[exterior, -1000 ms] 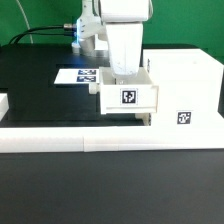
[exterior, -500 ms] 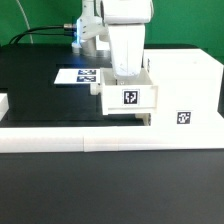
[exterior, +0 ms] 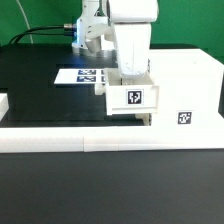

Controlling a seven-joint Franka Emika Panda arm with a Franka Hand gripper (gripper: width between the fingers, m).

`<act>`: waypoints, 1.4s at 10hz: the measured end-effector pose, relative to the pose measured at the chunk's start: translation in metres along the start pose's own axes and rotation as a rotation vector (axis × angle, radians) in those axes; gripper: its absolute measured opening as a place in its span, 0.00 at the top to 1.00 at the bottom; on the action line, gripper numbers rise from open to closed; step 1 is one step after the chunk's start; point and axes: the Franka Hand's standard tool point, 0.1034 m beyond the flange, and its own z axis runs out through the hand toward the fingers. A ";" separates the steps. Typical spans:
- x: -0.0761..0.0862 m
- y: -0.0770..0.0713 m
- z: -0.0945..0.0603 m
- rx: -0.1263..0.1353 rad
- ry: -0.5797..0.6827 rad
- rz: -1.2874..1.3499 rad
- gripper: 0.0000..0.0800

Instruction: Assemble drawer

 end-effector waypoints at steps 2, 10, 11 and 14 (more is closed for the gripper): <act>0.004 -0.002 0.001 0.004 -0.001 0.044 0.95; -0.003 0.000 0.001 -0.019 -0.001 -0.014 0.95; -0.007 0.000 0.002 -0.018 0.000 -0.004 0.95; -0.007 0.000 0.001 -0.019 -0.003 -0.011 0.95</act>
Offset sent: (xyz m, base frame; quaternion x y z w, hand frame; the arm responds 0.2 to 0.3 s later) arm 0.0000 0.0000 0.0000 0.0000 0.0000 0.0000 1.0000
